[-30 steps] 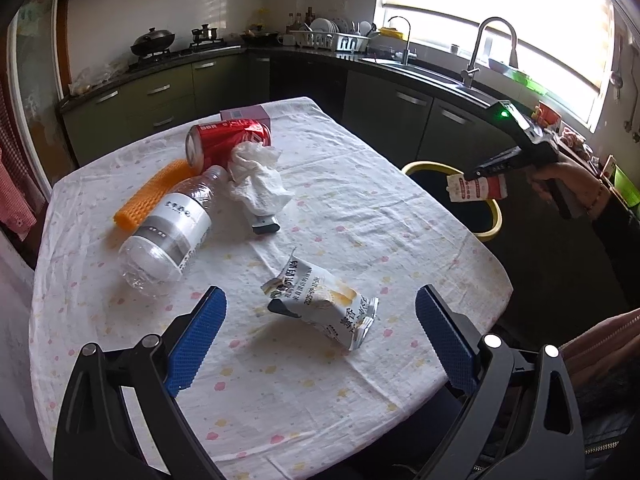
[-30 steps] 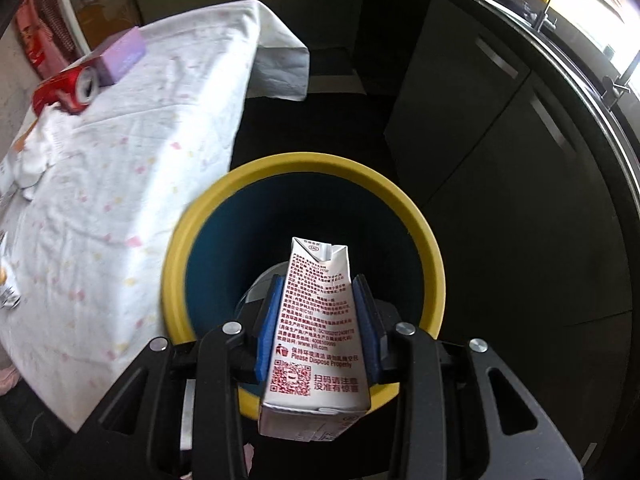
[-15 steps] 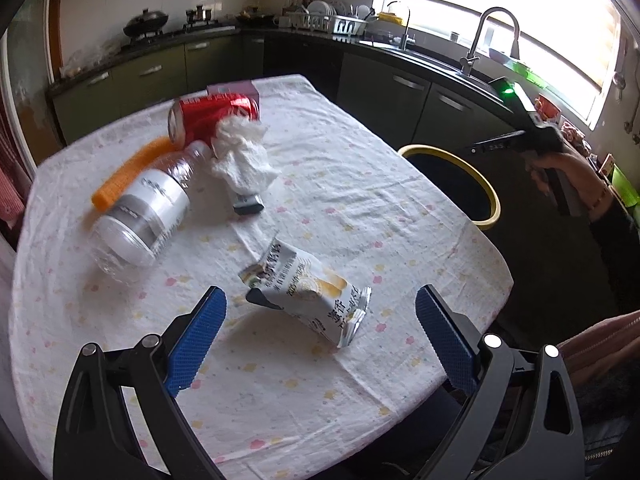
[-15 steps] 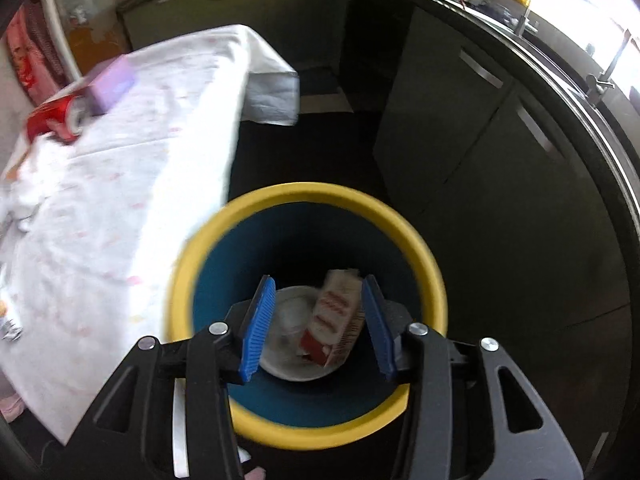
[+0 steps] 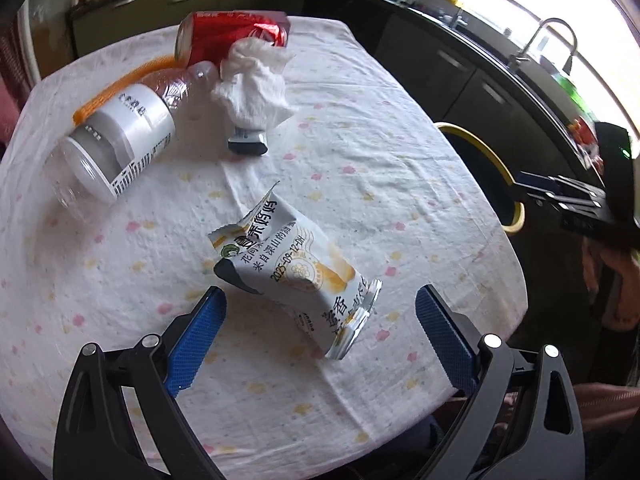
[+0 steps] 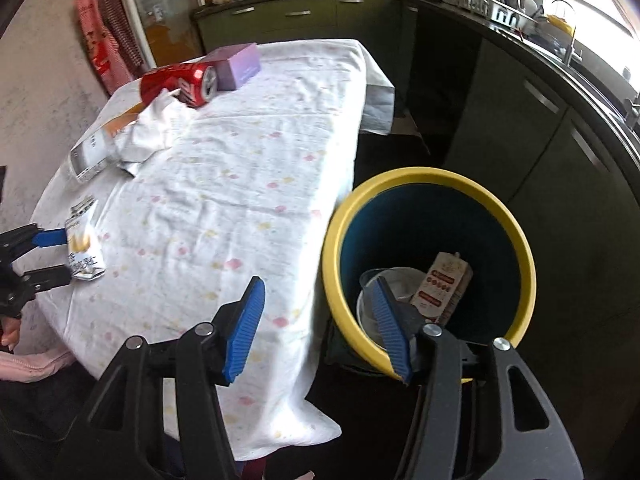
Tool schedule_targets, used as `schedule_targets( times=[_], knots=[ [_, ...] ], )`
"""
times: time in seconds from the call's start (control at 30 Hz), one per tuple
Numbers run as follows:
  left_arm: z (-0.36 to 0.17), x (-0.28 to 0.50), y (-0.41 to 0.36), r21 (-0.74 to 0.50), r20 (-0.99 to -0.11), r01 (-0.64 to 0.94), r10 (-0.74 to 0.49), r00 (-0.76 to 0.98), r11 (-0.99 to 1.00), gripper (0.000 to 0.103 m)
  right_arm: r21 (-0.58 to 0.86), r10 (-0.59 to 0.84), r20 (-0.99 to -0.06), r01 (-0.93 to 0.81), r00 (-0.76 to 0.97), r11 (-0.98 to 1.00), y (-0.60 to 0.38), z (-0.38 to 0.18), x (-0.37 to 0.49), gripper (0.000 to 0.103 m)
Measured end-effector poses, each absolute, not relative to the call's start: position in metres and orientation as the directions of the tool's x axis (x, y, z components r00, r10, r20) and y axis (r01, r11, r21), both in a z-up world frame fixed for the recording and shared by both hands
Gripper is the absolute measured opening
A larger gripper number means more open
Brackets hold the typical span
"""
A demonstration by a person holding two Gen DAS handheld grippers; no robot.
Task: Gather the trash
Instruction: 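Grasp the white snack wrapper with the left gripper and lift it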
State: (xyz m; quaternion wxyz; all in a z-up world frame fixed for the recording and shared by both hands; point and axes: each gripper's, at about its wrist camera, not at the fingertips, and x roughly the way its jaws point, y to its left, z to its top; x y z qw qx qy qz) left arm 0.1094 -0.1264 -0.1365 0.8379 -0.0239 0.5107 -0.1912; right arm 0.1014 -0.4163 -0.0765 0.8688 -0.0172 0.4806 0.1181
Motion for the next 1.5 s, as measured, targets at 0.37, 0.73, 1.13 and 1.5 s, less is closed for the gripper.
schedule_targets(
  times=[0.37,0.73,1.13,1.5],
  knots=[
    [-0.145,0.137,-0.137,-0.206,-0.864,0.249,-0.295,0.408,0.946,0.085,0.114,0.225,-0.822,-0.236,0.524,0.965,-0.421,-0.080,0.093,0.056],
    [-0.143,0.144,-0.176,-0.103,-0.870,0.367,-0.263,0.418,0.925,0.056,0.144,0.244,-0.811,-0.223,0.531,0.964,-0.431,-0.082,0.086,0.056],
    [-0.136,0.138,-0.186,-0.081,-0.863,0.431,-0.280,0.421,0.899,0.033,0.169,0.249,-0.799,-0.192,0.547,0.967,-0.440,-0.084,0.079,0.056],
    [-0.114,0.144,-0.197,-0.052,-0.837,0.480,-0.300,0.457,0.876,0.028,0.191,0.256,-0.787,-0.173,0.561,0.966,-0.447,-0.083,0.075,0.056]
  ],
)
